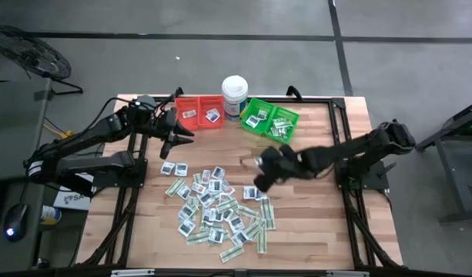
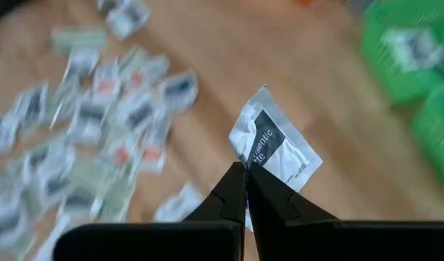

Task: Pick & Place First Aid Supplies
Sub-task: Put the black towelette pack into the left green bin

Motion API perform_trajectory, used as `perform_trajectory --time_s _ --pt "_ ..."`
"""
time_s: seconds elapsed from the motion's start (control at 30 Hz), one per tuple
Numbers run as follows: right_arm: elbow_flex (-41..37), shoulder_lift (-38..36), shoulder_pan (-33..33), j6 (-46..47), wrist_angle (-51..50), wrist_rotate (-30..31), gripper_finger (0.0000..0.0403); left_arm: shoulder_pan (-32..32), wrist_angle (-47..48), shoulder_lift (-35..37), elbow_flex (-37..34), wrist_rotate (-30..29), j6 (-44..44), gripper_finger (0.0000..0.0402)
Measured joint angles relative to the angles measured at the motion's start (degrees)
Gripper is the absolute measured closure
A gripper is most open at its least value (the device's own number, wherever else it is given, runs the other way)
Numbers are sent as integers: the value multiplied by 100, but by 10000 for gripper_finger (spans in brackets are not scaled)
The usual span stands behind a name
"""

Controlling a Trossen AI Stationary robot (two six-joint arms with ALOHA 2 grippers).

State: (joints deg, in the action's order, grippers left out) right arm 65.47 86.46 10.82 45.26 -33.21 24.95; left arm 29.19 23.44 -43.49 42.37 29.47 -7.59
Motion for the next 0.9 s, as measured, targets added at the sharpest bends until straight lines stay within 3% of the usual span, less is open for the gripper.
perform_trajectory --time_s 0.23,0.5,0.7,0.9 --pt "4 25 -1543 -685 867 -634 403 -76 77 505 -2 20 -437 292" --pt "4 36 -3151 -1101 971 -1290 403 -109 285 1318 -4 -341 -551 292" --pt "4 361 -3935 -915 973 -2082 403 -109 149 1585 -4 -274 -547 292" --pt "2 979 -4332 -662 1225 -2309 402 -109 -138 1589 -4 -145 -542 292"
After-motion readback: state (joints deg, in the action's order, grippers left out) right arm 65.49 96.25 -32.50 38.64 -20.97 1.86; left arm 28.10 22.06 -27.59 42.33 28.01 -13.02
